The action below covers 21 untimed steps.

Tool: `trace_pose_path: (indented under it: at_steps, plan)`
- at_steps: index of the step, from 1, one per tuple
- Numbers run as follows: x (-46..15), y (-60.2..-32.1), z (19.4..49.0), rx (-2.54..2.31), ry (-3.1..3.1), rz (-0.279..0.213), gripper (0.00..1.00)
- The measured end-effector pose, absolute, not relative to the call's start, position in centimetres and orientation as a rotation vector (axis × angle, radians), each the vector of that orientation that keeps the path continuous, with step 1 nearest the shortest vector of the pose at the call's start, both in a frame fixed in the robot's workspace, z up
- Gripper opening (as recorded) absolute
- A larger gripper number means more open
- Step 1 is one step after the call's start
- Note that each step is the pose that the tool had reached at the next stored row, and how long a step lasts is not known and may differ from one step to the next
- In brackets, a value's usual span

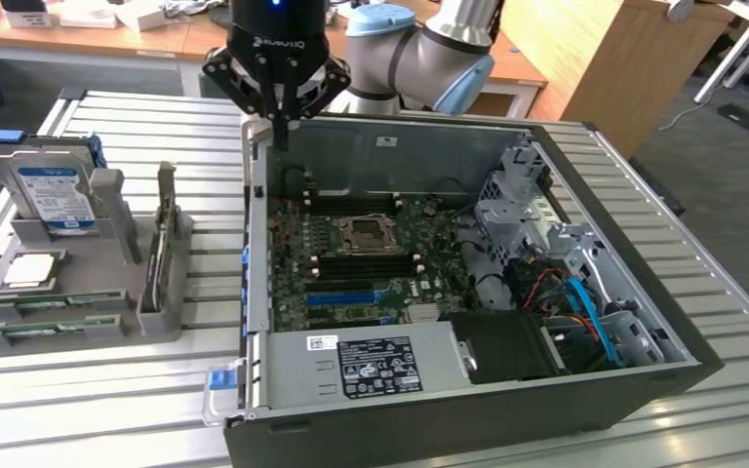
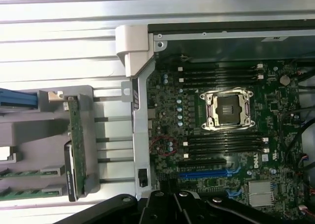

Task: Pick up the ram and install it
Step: 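Reach for the ram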

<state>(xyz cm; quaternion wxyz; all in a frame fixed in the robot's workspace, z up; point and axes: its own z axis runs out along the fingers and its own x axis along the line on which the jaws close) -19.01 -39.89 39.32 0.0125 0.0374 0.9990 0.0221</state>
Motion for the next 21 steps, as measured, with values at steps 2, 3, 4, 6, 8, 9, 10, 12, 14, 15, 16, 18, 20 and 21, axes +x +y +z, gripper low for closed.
trace_pose_path:
  at_steps: [2,3,4,6,8,9,10,12,14,15,16,18,20,21]
  plan:
    - [-19.4,-39.9,39.3,0.117,3.114,0.069,0.11]
    - [-19.6,-39.9,39.3,0.117,3.114,0.069,0.11]
    - [-19.8,-39.9,39.3,0.117,3.114,0.069,0.11]
    - [-20.2,-39.9,39.3,0.117,3.114,0.069,0.11]
    - [-20.7,-39.9,39.3,0.117,3.114,0.069,0.11]
    - [-20.9,-39.9,39.3,0.117,3.114,0.069,0.11]
    - [-21.1,-39.9,39.3,0.117,3.114,0.069,0.11]
    - [-21.6,-39.9,39.3,0.117,3.114,0.069,0.11]
    - [-22.1,-39.9,39.3,0.117,3.114,0.069,0.11]
    - [-22.3,-39.9,39.3,0.117,3.114,0.069,0.11]
    - [-22.6,-39.9,39.3,0.117,3.114,0.069,0.11]
    - [-23.1,-39.9,39.3,0.118,3.114,0.069,0.11]
    - [-23.6,-39.9,39.3,0.118,3.114,0.069,0.11]
    - [-23.9,-39.9,39.3,0.118,3.114,0.069,0.11]
